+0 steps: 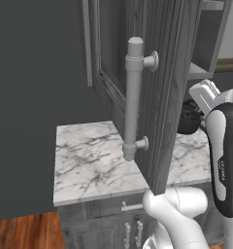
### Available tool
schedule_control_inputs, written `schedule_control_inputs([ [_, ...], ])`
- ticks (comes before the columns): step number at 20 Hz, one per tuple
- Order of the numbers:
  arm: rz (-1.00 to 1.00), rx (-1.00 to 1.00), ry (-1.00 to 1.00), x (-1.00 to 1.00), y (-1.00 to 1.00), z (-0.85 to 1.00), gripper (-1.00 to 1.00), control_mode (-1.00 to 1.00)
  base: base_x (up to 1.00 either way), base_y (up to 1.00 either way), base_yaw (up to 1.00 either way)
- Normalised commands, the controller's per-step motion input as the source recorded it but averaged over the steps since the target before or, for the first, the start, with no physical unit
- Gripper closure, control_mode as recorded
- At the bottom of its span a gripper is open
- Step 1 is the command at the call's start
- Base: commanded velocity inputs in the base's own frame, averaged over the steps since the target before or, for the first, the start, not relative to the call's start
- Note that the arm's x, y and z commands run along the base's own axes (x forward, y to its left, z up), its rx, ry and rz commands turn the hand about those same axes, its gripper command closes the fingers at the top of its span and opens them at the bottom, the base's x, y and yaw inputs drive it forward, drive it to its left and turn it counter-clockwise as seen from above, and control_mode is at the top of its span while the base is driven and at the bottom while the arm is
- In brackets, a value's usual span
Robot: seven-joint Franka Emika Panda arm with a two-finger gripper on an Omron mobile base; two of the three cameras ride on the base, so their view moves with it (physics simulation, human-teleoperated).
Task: Open the cabinet, pick the kettle from the cabinet, and place it in the sink.
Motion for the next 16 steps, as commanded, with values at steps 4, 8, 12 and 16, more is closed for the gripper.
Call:
schedule_control_inputs([
  [4,0.0,0.0,0.0,0.0,0.0,0.0,1.0,-1.0,0.0,0.0,0.0],
  [8,0.0,0.0,0.0,0.0,0.0,0.0,1.0,-1.0,0.0,0.0,0.0],
  [12,0.0,0.0,0.0,0.0,0.0,0.0,1.0,-1.0,0.0,0.0,0.0],
  [16,0.0,0.0,0.0,0.0,0.0,0.0,1.0,-1.0,0.0,0.0,0.0],
])
